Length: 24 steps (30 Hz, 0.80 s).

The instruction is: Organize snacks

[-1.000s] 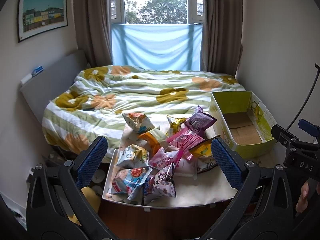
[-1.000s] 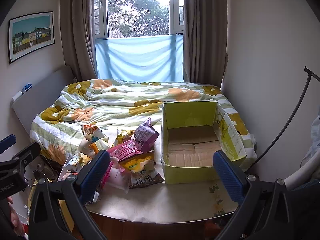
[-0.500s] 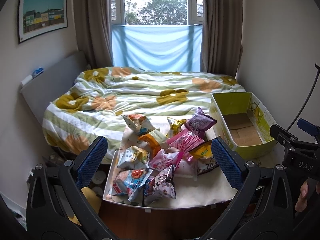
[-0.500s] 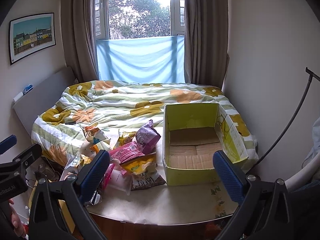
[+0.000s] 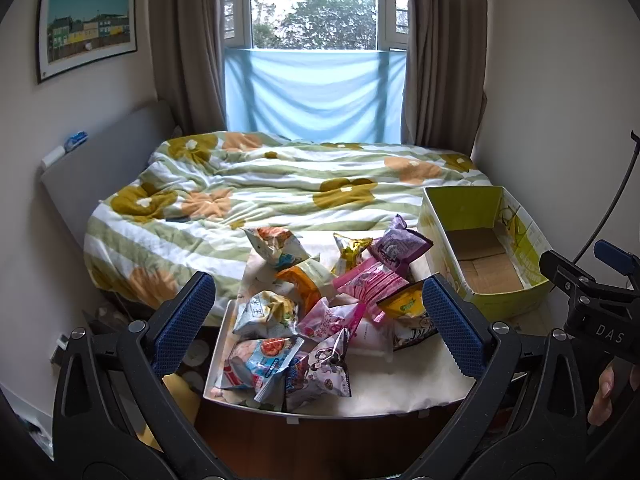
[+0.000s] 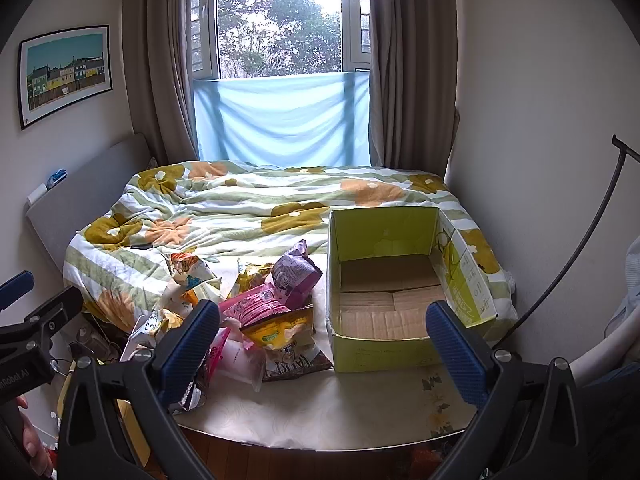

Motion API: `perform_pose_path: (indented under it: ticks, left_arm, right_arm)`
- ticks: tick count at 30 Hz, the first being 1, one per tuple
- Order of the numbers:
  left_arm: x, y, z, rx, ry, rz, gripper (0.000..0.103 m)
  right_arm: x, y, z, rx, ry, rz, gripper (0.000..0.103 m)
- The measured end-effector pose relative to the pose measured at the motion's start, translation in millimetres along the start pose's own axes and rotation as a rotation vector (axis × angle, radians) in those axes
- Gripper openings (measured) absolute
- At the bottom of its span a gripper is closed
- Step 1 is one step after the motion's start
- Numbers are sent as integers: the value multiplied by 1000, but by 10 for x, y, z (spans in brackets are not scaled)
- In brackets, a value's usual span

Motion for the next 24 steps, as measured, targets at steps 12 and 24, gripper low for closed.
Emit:
perform_pose_path:
  ticks: [12,24]
  left_arm:
    - [0,-3,-13,0,3,-3,103]
    - [4,-2,-18,0,3,-3,103]
  right_arm:
    - [-12,1,2,2,1,0,103]
    - [-1,4,-3,2,1,0,103]
Point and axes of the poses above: each gripper's, at about its wrist camera, not at the fingertips, and y roughly against the way its jaws point, z to its right, x to its top, the point moved 6 cm from there along -y, roughly the way its jaws point, and after that the axes turned 7 degrees about z, right-handed, at the moved point
